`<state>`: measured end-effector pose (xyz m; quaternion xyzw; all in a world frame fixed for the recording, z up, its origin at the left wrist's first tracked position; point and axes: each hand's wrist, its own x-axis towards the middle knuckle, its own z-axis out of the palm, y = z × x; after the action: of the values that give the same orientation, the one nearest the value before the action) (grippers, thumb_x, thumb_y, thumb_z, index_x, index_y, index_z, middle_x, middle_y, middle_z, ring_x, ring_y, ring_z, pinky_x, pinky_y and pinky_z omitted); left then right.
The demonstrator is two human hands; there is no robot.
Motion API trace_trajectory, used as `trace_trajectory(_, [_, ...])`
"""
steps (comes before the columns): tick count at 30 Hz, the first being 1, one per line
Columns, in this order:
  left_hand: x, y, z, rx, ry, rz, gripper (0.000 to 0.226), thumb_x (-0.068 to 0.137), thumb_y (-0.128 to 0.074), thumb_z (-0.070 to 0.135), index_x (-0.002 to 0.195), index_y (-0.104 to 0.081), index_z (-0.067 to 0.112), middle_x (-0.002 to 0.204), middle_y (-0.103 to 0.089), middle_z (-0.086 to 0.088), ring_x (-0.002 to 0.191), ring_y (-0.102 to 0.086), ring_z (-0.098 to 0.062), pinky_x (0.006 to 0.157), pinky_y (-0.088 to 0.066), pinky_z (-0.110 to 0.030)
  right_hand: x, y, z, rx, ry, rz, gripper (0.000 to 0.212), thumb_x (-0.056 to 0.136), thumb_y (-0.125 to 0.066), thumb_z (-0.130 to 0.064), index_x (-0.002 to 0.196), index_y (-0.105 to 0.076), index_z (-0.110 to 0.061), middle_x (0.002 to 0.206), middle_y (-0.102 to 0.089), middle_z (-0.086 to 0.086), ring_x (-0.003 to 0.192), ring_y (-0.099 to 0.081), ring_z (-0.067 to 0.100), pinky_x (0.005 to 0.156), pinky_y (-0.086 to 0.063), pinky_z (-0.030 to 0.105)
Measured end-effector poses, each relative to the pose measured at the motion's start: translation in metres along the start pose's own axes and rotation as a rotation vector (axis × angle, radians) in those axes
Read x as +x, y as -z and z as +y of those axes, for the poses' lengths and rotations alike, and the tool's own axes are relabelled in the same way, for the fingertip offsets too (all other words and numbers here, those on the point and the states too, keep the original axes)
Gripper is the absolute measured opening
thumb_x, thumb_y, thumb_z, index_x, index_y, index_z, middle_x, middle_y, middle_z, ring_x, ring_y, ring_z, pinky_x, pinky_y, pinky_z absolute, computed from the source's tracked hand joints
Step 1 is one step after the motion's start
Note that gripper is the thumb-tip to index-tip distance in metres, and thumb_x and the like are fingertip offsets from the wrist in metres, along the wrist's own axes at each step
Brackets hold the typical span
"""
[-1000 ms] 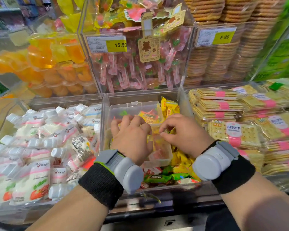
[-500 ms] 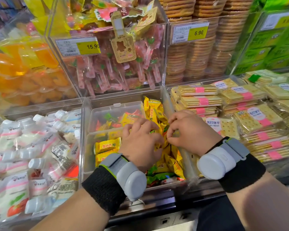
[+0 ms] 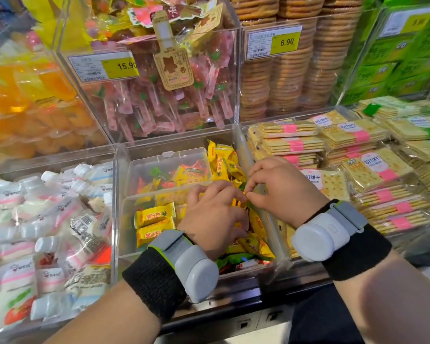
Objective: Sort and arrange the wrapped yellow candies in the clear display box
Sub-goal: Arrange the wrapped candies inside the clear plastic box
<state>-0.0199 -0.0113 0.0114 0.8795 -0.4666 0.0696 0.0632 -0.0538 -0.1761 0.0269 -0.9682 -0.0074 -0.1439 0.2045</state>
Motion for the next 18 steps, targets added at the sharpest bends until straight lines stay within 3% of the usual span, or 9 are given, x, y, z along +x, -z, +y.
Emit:
trace_trajectory(9, [-0.001, 0.018, -0.001, -0.247, 0.117, 0.087, 0.011, 0.086, -0.054, 0.041, 0.093, -0.058, 0.034, 0.109, -0.058, 0.015, 0.117, -0.04, -0.012, 0.09, -0.015, -0.029, 0.001, 0.005, -0.009, 0.088, -0.023, 0.106, 0.014, 0.087, -0.054, -0.025, 0.092, -0.067, -0.024, 0.098, -0.063, -0.004, 0.102, -0.05, 0.02, 0.091, -0.039, 0.039])
trace_trajectory(12, [-0.005, 0.024, -0.007, -0.451, 0.213, 0.119, 0.006, 0.09, -0.052, 0.034, 0.086, -0.048, 0.032, 0.093, -0.057, 0.011, 0.102, -0.052, -0.02, 0.092, -0.031, -0.035, 0.001, 0.006, -0.011, 0.145, -0.044, 0.123, 0.018, 0.089, -0.049, -0.025, 0.095, -0.066, -0.022, 0.096, -0.064, -0.002, 0.093, -0.053, 0.016, 0.079, -0.043, 0.033])
trace_trajectory(14, [-0.008, 0.026, -0.011, -0.532, 0.264, 0.164, 0.009, 0.09, -0.052, 0.03, 0.084, -0.045, 0.031, 0.086, -0.057, 0.01, 0.092, -0.055, -0.022, 0.086, -0.039, -0.036, 0.001, 0.004, -0.013, 0.158, -0.05, 0.099, 0.02, 0.09, -0.047, -0.027, 0.094, -0.065, -0.021, 0.094, -0.065, 0.0, 0.088, -0.055, 0.015, 0.075, -0.045, 0.033])
trace_trajectory(18, [-0.015, 0.027, -0.023, -0.585, 0.337, 0.26, 0.01, 0.09, -0.053, 0.026, 0.083, -0.046, 0.027, 0.072, -0.053, 0.012, 0.075, -0.052, -0.017, 0.069, -0.039, -0.03, -0.001, -0.001, -0.021, 0.195, -0.027, 0.012, 0.022, 0.091, -0.043, -0.036, 0.095, -0.062, -0.026, 0.089, -0.067, -0.001, 0.084, -0.058, 0.015, 0.075, -0.049, 0.039])
